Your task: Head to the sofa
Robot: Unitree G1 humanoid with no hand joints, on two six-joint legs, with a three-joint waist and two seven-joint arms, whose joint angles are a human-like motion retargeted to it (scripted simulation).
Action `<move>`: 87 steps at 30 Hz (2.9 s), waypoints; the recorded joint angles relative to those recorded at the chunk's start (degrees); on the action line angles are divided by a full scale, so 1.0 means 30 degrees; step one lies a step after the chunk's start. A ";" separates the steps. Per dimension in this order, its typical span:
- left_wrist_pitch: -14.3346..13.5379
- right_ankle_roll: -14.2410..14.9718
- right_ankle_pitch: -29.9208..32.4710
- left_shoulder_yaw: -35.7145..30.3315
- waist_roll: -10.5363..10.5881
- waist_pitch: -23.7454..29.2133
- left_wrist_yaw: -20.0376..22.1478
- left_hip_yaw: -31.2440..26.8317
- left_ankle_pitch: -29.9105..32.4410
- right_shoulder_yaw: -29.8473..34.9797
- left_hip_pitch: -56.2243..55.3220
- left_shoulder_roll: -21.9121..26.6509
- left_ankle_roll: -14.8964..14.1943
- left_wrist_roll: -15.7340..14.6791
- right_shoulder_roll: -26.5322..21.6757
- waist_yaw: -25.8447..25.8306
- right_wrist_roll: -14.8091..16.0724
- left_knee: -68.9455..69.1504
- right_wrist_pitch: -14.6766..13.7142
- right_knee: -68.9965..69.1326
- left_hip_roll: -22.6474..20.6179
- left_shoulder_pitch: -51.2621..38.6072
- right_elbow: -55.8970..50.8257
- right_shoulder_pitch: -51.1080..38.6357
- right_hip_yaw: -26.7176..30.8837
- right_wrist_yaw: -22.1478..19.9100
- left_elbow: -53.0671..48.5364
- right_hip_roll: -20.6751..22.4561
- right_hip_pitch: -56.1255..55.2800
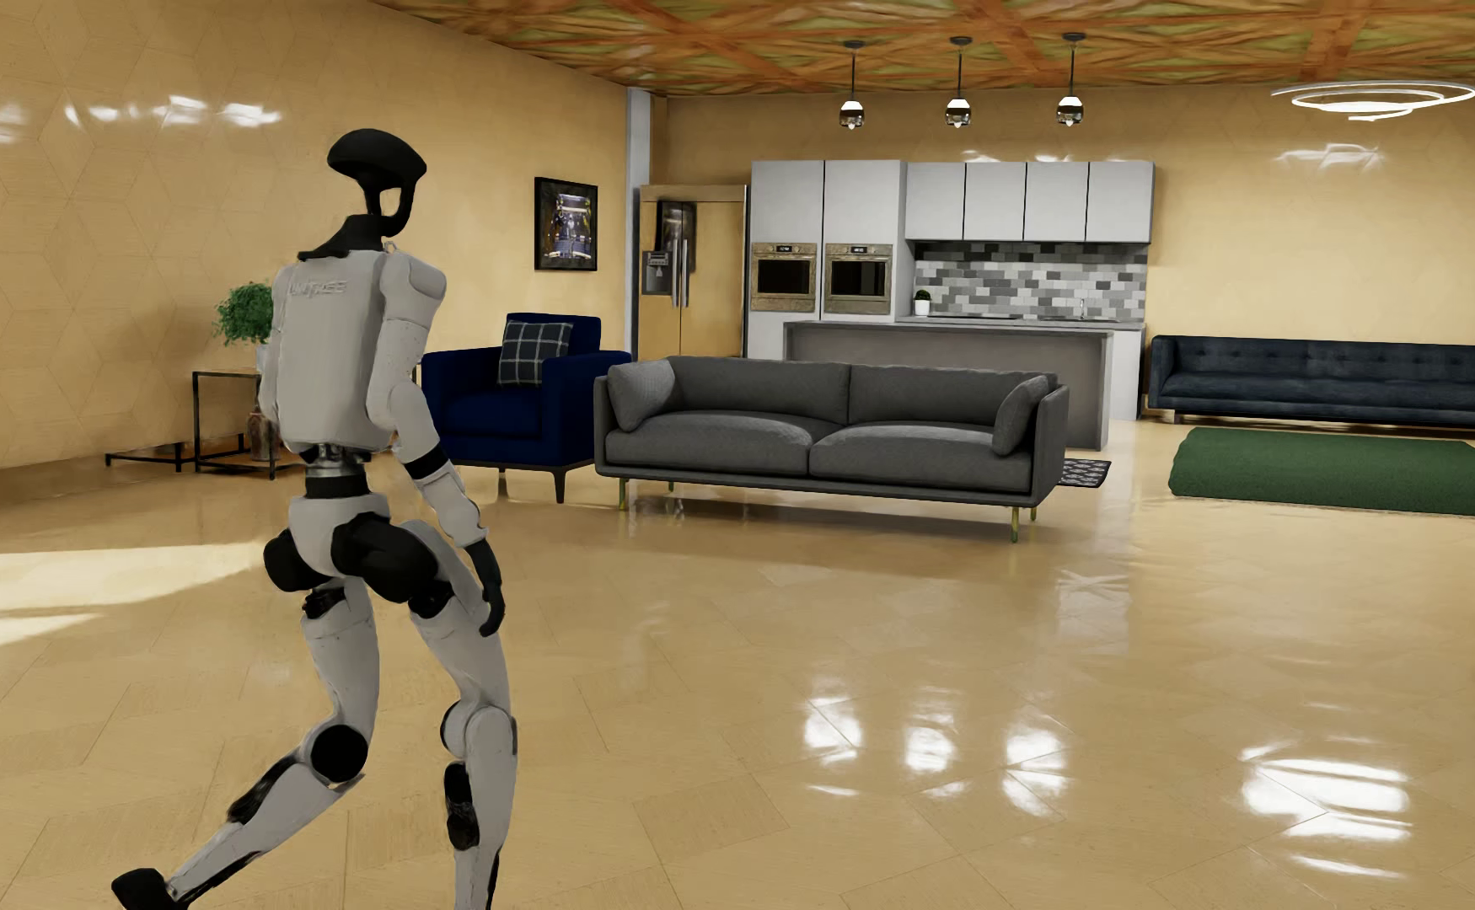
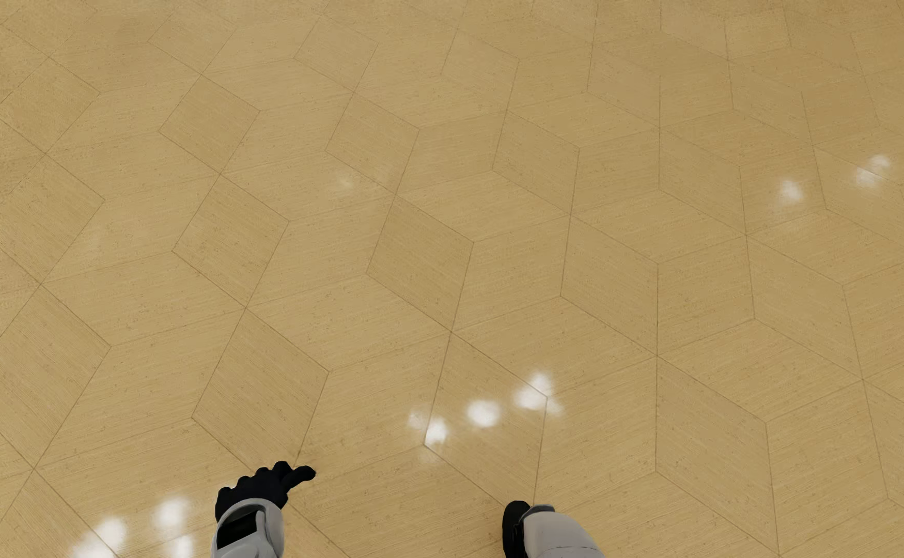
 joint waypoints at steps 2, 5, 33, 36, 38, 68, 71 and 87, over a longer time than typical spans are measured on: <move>0.1280 -0.0137 -0.2171 0.1697 0.0379 -0.0012 0.1179 0.2700 -0.0318 0.0425 -0.3571 -0.0697 0.1302 -0.0829 -0.0618 0.0231 -0.1182 0.4776 0.1400 0.0518 0.2554 0.1795 0.3235 -0.0781 -0.1807 0.1204 0.0832 -0.0979 0.2637; 0.0889 -0.0153 -0.3449 0.3520 0.0541 -0.0209 0.0907 0.6090 -0.0679 0.2613 -0.7833 -0.0950 0.2558 -0.2907 -0.1425 0.1105 -0.4825 0.4072 0.0285 -0.1493 0.5359 0.4566 0.3814 -0.1614 -0.3549 0.1317 0.1731 -0.1152 0.6851; -0.4997 -0.3232 0.4621 -0.1974 -0.1502 -0.0668 0.0973 0.7540 -0.5430 -0.0327 0.4951 -0.1692 0.4839 0.0653 0.1492 -0.0402 -0.0533 -1.0432 0.0913 -0.3781 0.1232 -0.1684 -0.0209 0.3743 -0.1965 0.0315 -0.3686 0.0254 -0.0893; -0.2548 -0.3575 -0.0298 -0.0931 -0.0519 -0.0442 0.0190 0.7080 0.1573 -0.1174 0.0302 -0.1796 0.1436 -0.0137 0.2210 -0.0342 -0.0518 0.1853 0.0865 0.1162 0.3946 -0.0059 0.1327 0.4052 -0.3430 0.0047 -0.1316 -0.0186 0.0409; -0.0608 -0.3252 -0.2040 0.0126 -0.0130 -0.0396 0.0154 0.6676 -0.0347 0.0010 -0.3343 -0.2191 0.2732 -0.0009 0.1834 -0.0076 -0.2097 0.5274 0.0515 0.0485 0.5102 0.1176 0.2533 0.3148 -0.3924 -0.1106 0.1021 -0.0115 0.3251; -0.5246 -0.4357 0.3593 -0.0105 -0.1335 -0.0586 0.0683 0.7310 -0.3406 0.0800 0.5894 -0.1132 0.3114 0.0777 0.1287 -0.0442 -0.2553 -0.8906 0.0554 -0.2178 0.3135 -0.3535 0.2961 0.3804 -0.5026 0.2087 -0.3838 -0.1778 -0.0486; -0.4337 -0.4163 -0.0753 -0.0495 -0.0377 -0.0451 0.1412 0.6914 0.0829 -0.1468 0.0845 -0.1046 0.1922 0.1601 0.2474 -0.0453 -0.1381 0.2555 0.0351 0.0960 0.6055 0.0289 0.1847 0.3116 -0.5481 0.0840 -0.5850 -0.0809 0.1621; -0.9688 -0.1955 0.0935 -0.8332 -0.0940 -0.1068 0.2622 0.8320 0.0184 0.2104 -0.7358 -0.2549 0.4564 -1.4906 0.0370 0.1499 0.1398 -1.1397 -0.0823 0.3719 0.4152 -0.2702 -0.2664 -0.3284 -0.2795 -0.1500 -2.5745 -0.1662 1.4105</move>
